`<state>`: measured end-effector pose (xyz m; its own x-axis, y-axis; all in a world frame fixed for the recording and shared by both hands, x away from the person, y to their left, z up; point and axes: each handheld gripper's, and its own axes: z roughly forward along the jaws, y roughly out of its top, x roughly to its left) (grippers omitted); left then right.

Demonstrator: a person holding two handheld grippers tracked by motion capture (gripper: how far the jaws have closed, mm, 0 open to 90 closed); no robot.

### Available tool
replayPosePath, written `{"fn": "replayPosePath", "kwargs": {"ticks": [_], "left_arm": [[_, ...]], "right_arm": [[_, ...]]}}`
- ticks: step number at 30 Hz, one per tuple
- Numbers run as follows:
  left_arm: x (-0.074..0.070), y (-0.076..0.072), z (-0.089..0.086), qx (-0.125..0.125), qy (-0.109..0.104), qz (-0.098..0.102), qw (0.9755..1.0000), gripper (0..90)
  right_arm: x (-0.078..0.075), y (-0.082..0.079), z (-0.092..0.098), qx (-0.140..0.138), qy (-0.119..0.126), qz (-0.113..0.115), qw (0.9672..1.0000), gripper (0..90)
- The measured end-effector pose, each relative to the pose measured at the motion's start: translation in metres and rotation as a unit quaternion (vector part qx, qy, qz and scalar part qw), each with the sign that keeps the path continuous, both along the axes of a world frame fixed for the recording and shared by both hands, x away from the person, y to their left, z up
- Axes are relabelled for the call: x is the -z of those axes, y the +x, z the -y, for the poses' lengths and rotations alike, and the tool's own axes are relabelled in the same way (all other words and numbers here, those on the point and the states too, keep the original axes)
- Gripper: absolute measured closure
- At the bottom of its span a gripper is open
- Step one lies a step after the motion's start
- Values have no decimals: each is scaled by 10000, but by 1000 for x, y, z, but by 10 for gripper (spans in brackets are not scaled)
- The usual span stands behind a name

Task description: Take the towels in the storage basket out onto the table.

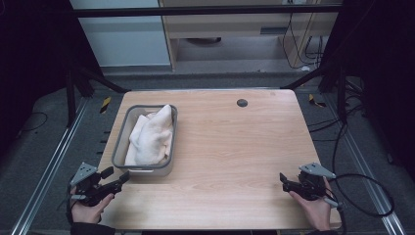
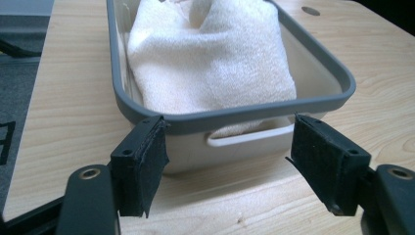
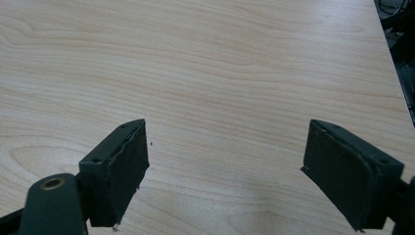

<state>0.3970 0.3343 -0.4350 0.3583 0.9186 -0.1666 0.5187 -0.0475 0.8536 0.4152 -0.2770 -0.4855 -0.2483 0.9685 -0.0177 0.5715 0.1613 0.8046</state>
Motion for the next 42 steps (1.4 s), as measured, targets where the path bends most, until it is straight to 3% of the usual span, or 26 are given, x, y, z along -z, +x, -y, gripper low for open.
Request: {"fn": "replayPosePath", "kwargs": {"ticks": [8, 23, 37, 42], "left_arm": [[-14, 2, 0, 22, -8, 113, 9999, 290], [-29, 5, -2, 32, 15, 147, 9999, 290], [-52, 20, 0, 124, -27, 270, 9996, 288], [-64, 27, 3, 177, 48, 263, 9995, 285]], "right_arm": [[0, -1, 0, -19, 8, 10, 10000, 181], [0, -1, -1, -52, 9, -11, 10000, 197], [2, -2, 0, -1, -44, -33, 10000, 190], [2, -1, 0, 6, -36, -42, 10000, 178]]}}
